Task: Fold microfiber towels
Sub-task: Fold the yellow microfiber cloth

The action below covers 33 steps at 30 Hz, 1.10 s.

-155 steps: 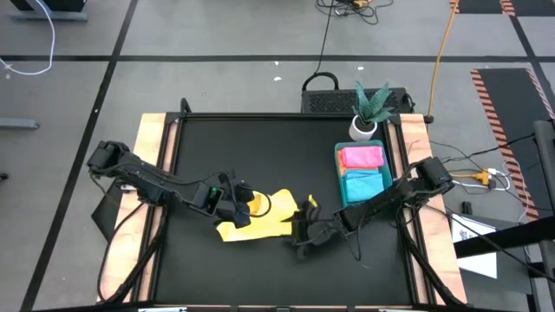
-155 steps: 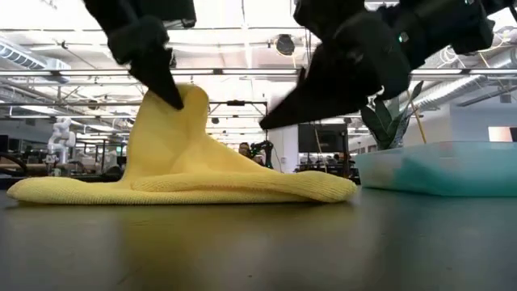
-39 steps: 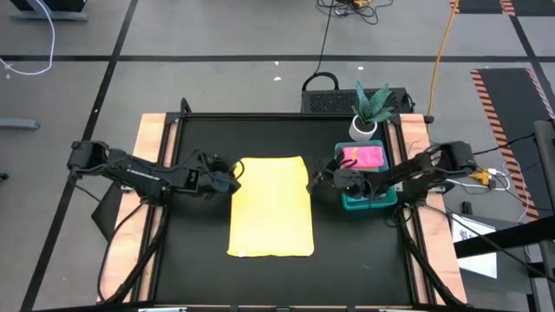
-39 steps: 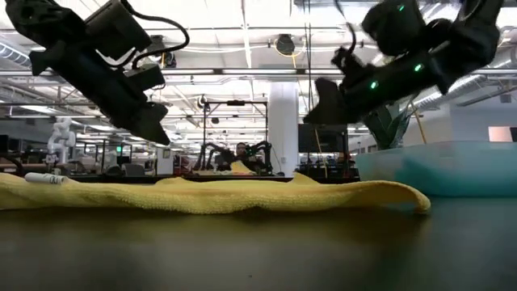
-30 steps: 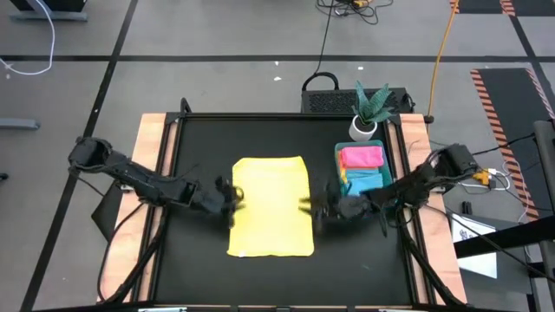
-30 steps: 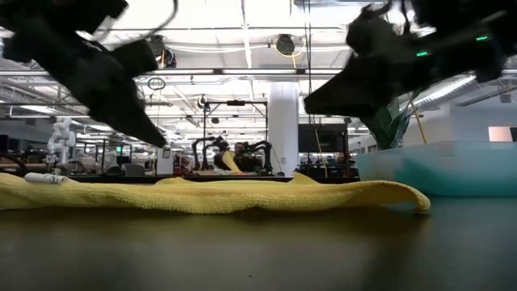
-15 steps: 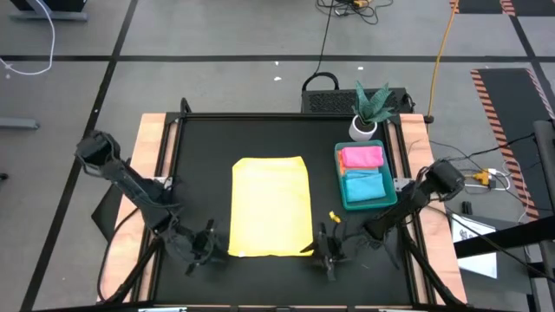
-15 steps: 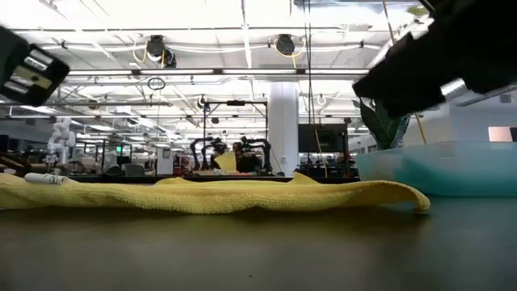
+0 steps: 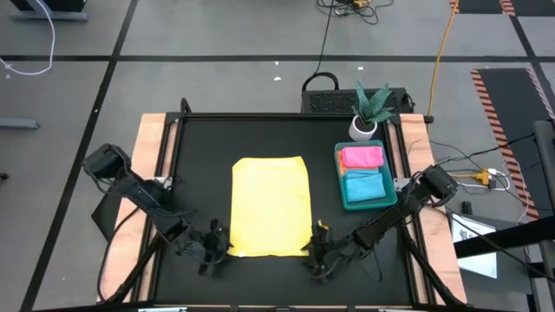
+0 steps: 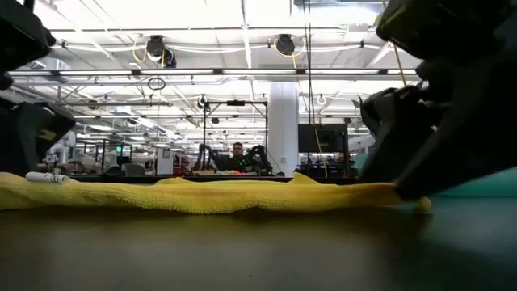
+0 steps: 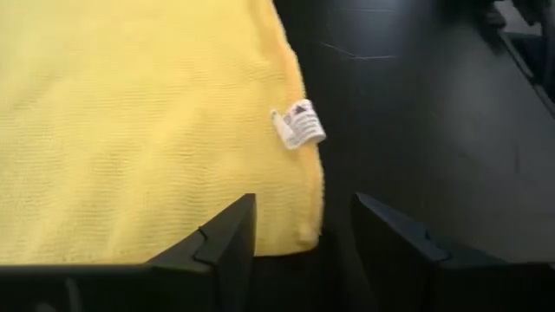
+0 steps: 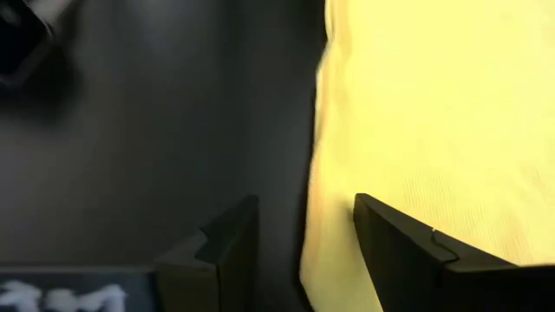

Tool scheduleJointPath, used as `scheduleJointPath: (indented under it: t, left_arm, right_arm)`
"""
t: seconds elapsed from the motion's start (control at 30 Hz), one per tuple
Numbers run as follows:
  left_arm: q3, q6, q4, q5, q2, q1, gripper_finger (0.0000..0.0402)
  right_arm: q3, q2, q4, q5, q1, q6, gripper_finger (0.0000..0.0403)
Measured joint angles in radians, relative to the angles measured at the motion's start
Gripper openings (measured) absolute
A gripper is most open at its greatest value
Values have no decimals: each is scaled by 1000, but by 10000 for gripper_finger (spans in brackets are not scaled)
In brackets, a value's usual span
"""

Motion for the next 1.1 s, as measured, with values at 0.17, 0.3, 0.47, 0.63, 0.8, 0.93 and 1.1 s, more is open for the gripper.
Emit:
scheduleJointPath:
  t: [0.17,0.3,0.47,0.63,0.8,0.93,1.1]
  left_arm:
    - [0,-8,-9,1,7,12,138]
    - [0,20,-17,4,7,13,93]
    - [0,34,-21,4,7,13,38]
    - [0,37,-30,4,7,13,9]
    - [0,50,-31,4,7,13,16]
    - [0,50,-38,4,7,13,5]
    - [0,48,-38,4,7,13,18]
  right_arm:
    - [0,0,-64,33,1,-5,171]
    - [0,0,-96,106,4,-5,162]
    - [0,0,-144,178,11,-3,144]
    - [0,-2,-181,195,29,-2,110]
    - [-1,-30,-209,190,54,-4,64]
    - [0,-79,-214,194,75,-14,33]
    - [0,-94,-215,215,87,-48,13]
